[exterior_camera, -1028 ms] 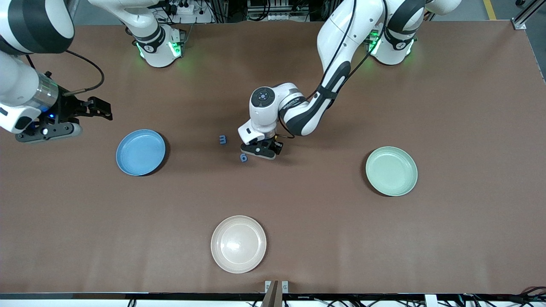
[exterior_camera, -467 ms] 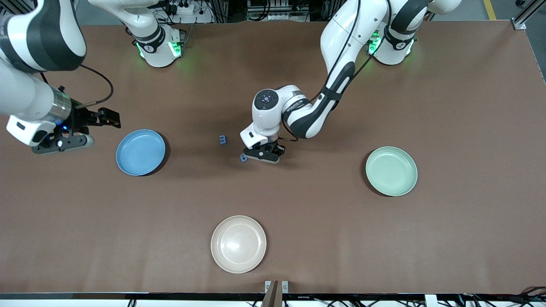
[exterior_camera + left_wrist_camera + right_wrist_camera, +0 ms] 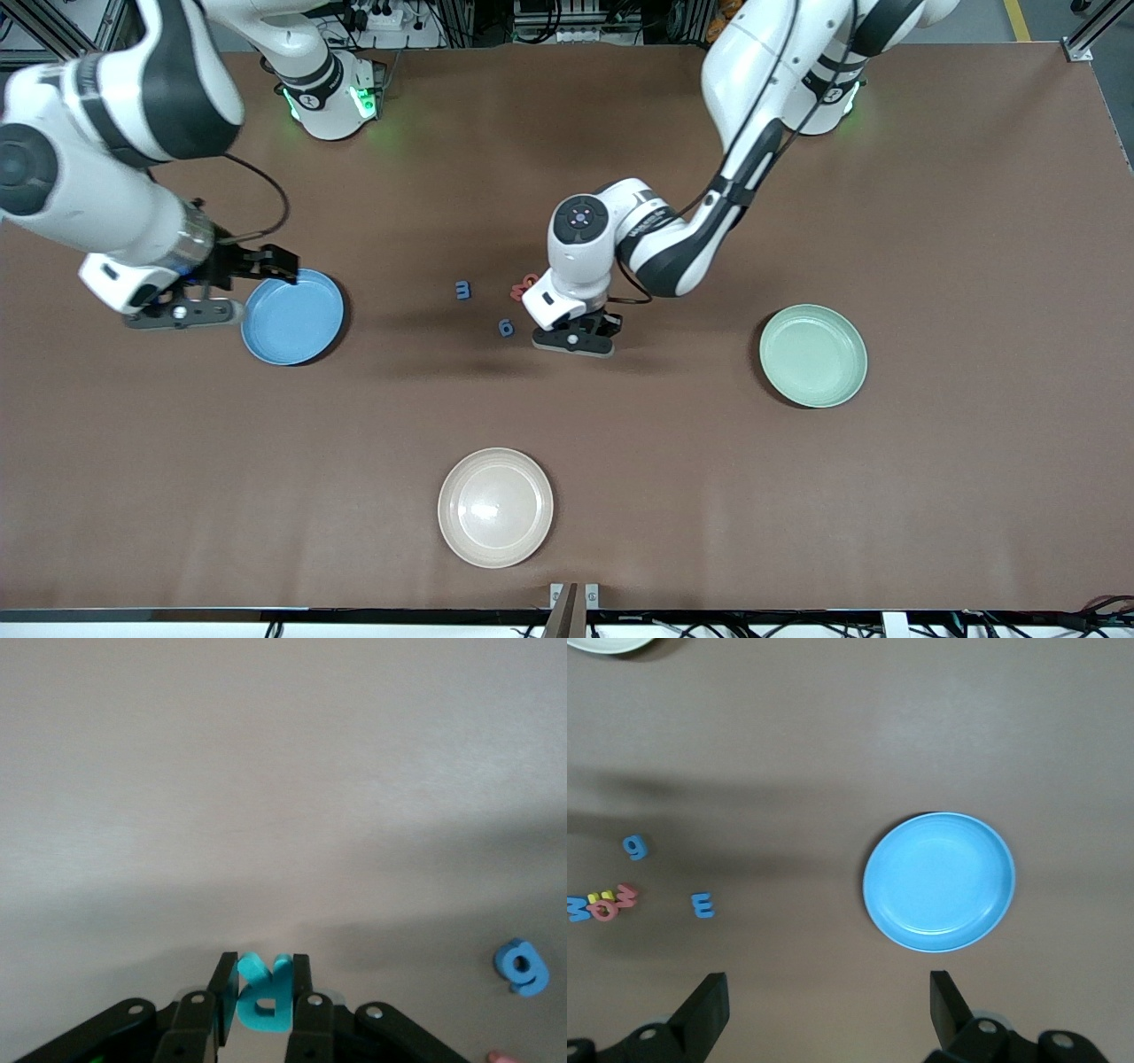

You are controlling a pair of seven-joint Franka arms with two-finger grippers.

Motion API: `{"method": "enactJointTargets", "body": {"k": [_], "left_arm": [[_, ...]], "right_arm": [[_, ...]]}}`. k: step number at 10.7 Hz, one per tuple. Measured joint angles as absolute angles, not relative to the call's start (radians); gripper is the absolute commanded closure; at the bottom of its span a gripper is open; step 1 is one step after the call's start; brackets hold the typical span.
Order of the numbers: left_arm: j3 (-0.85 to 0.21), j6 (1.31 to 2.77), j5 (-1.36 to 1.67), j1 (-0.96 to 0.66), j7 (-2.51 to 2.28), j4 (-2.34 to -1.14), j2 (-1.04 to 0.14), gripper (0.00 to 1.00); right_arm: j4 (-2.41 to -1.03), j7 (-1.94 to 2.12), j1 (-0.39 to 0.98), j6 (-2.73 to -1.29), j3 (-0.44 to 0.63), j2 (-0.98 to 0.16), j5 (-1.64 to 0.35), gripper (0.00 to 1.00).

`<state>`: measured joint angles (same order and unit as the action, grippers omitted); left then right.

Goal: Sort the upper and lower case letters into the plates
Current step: 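Carry the teal R to the green plate while the right gripper reaches letters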

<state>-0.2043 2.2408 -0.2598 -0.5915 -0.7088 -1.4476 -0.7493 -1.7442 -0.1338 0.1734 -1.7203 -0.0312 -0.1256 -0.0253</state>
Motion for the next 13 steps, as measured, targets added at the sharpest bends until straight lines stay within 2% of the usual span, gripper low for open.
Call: {"method": "enactJointTargets", "body": {"k": [3, 6, 11, 13], "left_arm": [[-0.345, 2.043, -0.251, -0.326, -0.516, -1.479, -0.643, 1.0], [-0.394, 1.849, -0.248, -0.122, -0.343, -1.536, -0.565, 1.0], [-0.4, 1.821, -0.195, 0.179, -0.156, -1.617, -0.527, 1.0], [-0.401, 1.84, -0.188, 0.241, -0.117, -1.64, -0.536, 1.0]], "right_arm": [[-1.75, -0.228, 0.207, -1.739, -0.031, -0.196, -0.027, 0.0], [-1.75, -0.407, 0.319, -1.796, -0.032, -0.283, -0.027, 0.0], [-1.751, -0.48, 0.422, -1.902, -0.031, -0.421, -0.03, 0.0], [-1.753, -0.508, 0.488, -1.978, -0.032, -0.466, -0.03, 0.0]]}}
